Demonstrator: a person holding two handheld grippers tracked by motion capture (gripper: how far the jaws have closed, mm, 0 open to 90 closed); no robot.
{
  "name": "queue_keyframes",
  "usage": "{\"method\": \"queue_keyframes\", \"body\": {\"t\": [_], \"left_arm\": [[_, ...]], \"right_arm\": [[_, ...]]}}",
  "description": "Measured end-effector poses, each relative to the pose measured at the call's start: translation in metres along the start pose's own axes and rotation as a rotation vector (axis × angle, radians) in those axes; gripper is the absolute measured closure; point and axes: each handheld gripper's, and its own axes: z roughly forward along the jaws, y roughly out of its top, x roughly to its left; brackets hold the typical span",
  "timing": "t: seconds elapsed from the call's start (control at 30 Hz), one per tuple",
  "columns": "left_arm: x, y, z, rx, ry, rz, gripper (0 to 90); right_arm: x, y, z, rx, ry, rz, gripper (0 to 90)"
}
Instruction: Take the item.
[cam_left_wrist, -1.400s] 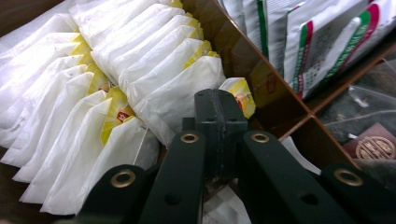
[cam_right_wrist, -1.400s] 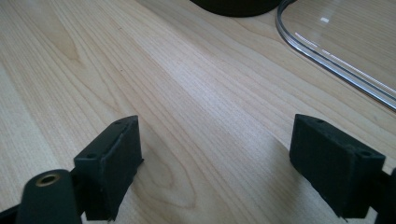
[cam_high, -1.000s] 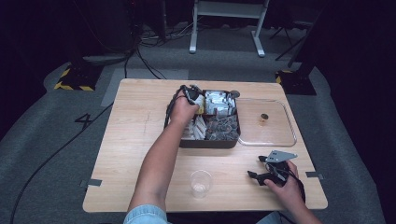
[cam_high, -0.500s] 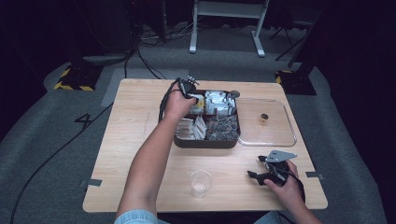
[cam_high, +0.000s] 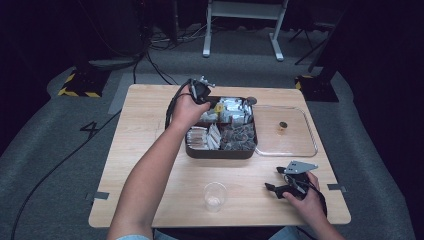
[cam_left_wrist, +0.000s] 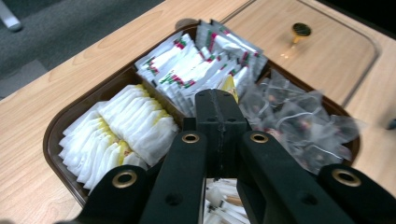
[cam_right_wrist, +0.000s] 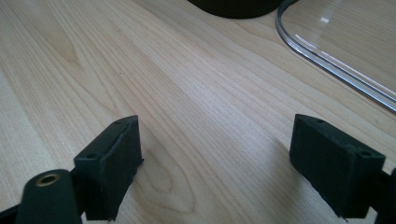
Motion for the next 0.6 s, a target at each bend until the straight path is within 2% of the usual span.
{"method": "queue_keyframes", "body": {"t": [0.2, 0.37, 0.5, 0.57, 0.6], "left_arm": [[-0.012, -0.002, -0.016, 0.006, -0.031, 0.036, 90.0], [-0.024, -0.007, -0.034, -0.014, -0.054, 0.071, 90.0], [-0.033, -0.011, -0.048, -0.023, -0.071, 0.084, 90.0], [-0.038, -0.014, -0.056, -0.034, -0.09, 0.069, 90.0], [-0.04, -0.016, -0.059, -0.034, -0.093, 0.075, 90.0]], "right_arm": [[0.0, 0.0, 0.0, -0.001, 0.002, 0.001, 17.1], [0.0, 0.0, 0.0, -0.001, 0.002, -0.001, 17.2], [0.0, -0.001, -0.001, 0.0, 0.004, -0.005, 17.2], [0.0, -0.001, -0.001, 0.0, 0.004, -0.006, 17.2], [0.0, -0.001, -0.001, 0.0, 0.004, -0.006, 17.2]]}}
